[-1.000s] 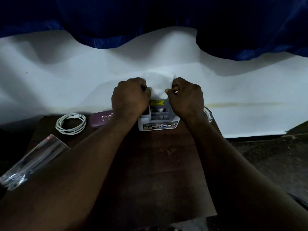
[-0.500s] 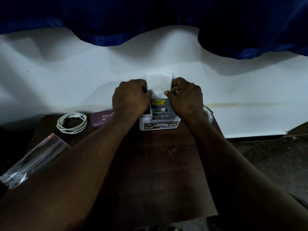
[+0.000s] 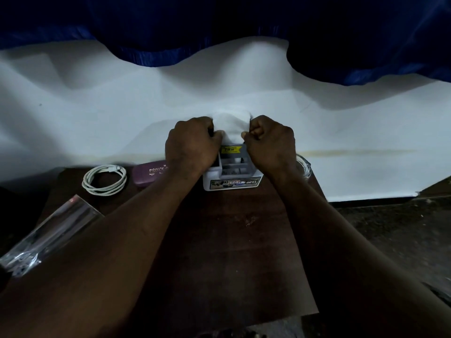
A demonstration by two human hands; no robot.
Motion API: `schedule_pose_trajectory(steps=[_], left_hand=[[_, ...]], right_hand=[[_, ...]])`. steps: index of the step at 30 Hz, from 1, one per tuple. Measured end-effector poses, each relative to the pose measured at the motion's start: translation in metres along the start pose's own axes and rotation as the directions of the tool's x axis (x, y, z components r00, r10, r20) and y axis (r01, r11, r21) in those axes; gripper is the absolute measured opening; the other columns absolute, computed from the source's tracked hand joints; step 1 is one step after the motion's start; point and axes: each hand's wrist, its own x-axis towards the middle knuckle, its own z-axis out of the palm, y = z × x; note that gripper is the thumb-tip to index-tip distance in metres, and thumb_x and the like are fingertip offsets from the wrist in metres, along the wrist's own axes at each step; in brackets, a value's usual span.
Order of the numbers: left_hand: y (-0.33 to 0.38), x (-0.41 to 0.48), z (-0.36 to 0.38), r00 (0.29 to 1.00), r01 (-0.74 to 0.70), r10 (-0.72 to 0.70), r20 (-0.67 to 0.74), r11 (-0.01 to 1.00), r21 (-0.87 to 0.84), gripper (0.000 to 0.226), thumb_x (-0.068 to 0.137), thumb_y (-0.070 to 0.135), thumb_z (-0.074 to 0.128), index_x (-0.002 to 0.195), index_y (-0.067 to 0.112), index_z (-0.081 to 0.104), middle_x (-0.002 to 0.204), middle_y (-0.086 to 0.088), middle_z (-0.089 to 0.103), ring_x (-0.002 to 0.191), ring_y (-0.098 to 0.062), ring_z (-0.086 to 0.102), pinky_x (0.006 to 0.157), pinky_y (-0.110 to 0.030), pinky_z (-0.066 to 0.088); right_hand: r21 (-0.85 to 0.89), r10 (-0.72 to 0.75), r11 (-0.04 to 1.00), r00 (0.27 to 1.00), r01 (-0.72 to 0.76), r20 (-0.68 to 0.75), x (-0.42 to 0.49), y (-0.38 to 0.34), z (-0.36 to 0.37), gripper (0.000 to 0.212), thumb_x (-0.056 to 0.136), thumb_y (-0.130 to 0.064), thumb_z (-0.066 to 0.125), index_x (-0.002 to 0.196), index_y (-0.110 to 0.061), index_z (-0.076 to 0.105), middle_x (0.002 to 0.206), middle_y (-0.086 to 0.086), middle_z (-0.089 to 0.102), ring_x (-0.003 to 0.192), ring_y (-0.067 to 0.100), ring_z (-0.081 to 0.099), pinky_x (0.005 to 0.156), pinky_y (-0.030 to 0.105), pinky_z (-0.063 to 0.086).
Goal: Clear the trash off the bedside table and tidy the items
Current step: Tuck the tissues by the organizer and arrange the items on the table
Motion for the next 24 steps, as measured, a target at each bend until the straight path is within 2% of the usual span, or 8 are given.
schedule_pose_trajectory(steps=[3,6,8,10,13,17,20,24], left_hand=[[0.0,0.001,0.0,1.0,0.022,-0.022,-0.004,1.0,-0.011,0.032,0.083,0.052,0.064,0.07,0.024,0.056,0.093,-0.002,0.077,0.089,-0.033,0.07,0.069,-0.032,0.047],[0.002,-0.005,-0.004,0.998,0.028,-0.031,-0.057,0.998,-0.056,0.032,0.08,0.056,0.064,0.085,0.025,0.063,0.084,0.001,0.074,0.083,-0.031,0.07,0.066,-0.032,0.049],[0.008,-0.011,-0.008,0.985,-0.048,0.037,-0.169,0.997,-0.062,0.038,0.082,0.055,0.065,0.1,0.022,0.057,0.073,0.006,0.065,0.069,-0.029,0.067,0.059,-0.03,0.041],[0.02,-0.016,-0.01,0.963,-0.146,0.124,-0.24,0.986,-0.074,0.045,0.085,0.053,0.063,0.107,0.016,0.05,0.073,0.003,0.064,0.063,-0.029,0.065,0.057,-0.028,0.038],[0.043,-0.023,-0.008,0.948,-0.296,0.284,-0.146,0.953,-0.065,0.034,0.087,0.048,0.058,0.102,0.019,0.048,0.077,-0.003,0.068,0.064,-0.035,0.066,0.057,-0.036,0.051],[0.065,-0.041,0.004,0.865,-0.483,0.489,0.111,0.872,-0.073,0.017,0.089,0.038,0.056,0.099,0.024,0.057,0.09,0.002,0.069,0.077,-0.028,0.067,0.061,-0.036,0.051],[0.073,-0.051,0.011,0.827,-0.548,0.543,0.144,0.836,-0.002,0.016,0.092,0.034,0.057,0.096,0.022,0.066,0.091,0.0,0.067,0.077,-0.025,0.066,0.057,-0.031,0.04],[0.079,-0.057,0.014,0.83,-0.549,0.537,0.154,0.834,0.053,0.019,0.093,0.034,0.055,0.097,0.021,0.069,0.089,0.0,0.068,0.075,-0.027,0.066,0.057,-0.031,0.036]], right_hand=[[0.075,0.017,0.997,1.0,-0.015,-0.017,0.0,0.0,-0.003,0.016,0.08,-0.041,0.075,0.088,-0.029,0.069,0.075,-0.018,0.068,0.076,0.001,0.067,0.071,0.022,0.052],[0.147,0.027,0.989,0.998,-0.019,-0.051,0.002,0.003,-0.011,0.02,0.08,-0.044,0.072,0.09,-0.027,0.071,0.081,-0.015,0.073,0.078,0.001,0.069,0.076,0.029,0.057],[0.134,0.04,0.991,0.994,-0.026,-0.103,0.001,0.009,-0.019,0.019,0.081,-0.046,0.069,0.088,-0.028,0.07,0.08,-0.016,0.072,0.077,0.001,0.067,0.076,0.031,0.057],[0.112,0.06,0.993,0.984,-0.041,-0.169,-0.001,0.017,-0.026,0.022,0.084,-0.051,0.067,0.083,-0.029,0.068,0.076,-0.019,0.07,0.073,-0.001,0.066,0.075,0.03,0.056],[0.057,0.098,0.994,0.978,-0.089,-0.184,-0.011,0.034,-0.034,0.028,0.085,-0.056,0.065,0.081,-0.028,0.066,0.075,-0.018,0.07,0.071,0.001,0.066,0.072,0.029,0.055],[-0.158,0.102,0.982,0.995,-0.102,-0.008,-0.037,0.067,-0.043,0.023,0.083,-0.042,0.069,0.093,-0.021,0.068,0.094,-0.002,0.073,0.09,0.024,0.069,0.076,0.033,0.053],[-0.336,0.193,0.931,0.974,-0.144,0.117,-0.048,0.082,-0.048,0.042,0.082,-0.056,0.069,0.107,-0.022,0.067,0.119,0.004,0.065,0.11,0.034,0.061,0.089,0.045,0.054],[-0.357,0.248,0.92,0.946,-0.163,0.207,-0.055,0.094,-0.048,0.07,0.079,-0.057,0.072,0.138,-0.025,0.051,0.156,0.006,0.039,0.138,0.038,0.041,0.105,0.052,0.044]])
